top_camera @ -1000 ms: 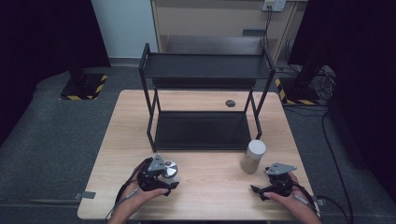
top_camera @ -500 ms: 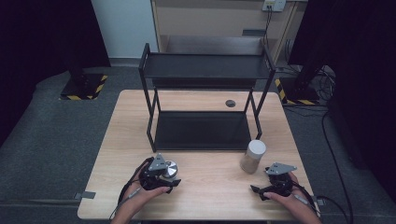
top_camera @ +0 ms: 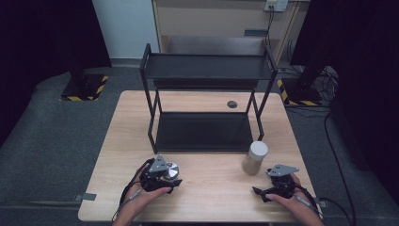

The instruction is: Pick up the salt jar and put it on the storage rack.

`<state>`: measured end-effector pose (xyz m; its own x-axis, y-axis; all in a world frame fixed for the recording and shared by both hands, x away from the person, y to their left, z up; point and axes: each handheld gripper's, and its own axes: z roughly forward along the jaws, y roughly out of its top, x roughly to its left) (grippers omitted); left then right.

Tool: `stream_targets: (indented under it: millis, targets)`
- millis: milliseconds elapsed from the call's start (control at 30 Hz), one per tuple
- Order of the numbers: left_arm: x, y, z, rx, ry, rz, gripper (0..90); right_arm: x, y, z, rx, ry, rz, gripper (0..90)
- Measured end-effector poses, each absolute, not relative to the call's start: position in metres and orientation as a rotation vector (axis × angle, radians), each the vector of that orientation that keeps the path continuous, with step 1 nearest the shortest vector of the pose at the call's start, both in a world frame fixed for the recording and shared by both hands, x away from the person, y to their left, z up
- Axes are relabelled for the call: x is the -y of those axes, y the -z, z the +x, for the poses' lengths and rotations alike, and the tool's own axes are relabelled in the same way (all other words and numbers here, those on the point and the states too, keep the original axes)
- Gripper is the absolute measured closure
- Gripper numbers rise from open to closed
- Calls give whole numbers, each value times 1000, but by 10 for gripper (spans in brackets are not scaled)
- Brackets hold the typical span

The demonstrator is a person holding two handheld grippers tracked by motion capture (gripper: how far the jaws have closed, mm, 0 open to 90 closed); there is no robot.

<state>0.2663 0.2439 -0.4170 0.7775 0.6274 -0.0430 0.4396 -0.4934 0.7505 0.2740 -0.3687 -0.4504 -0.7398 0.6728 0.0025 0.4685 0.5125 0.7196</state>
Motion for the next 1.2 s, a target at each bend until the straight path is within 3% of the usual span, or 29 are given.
stream_targets:
  millis: [1200]
  targets:
    - [-249, 402, 264, -766, -329, 2190, 298, 369, 450, 274, -2481, -1055, 958, 14]
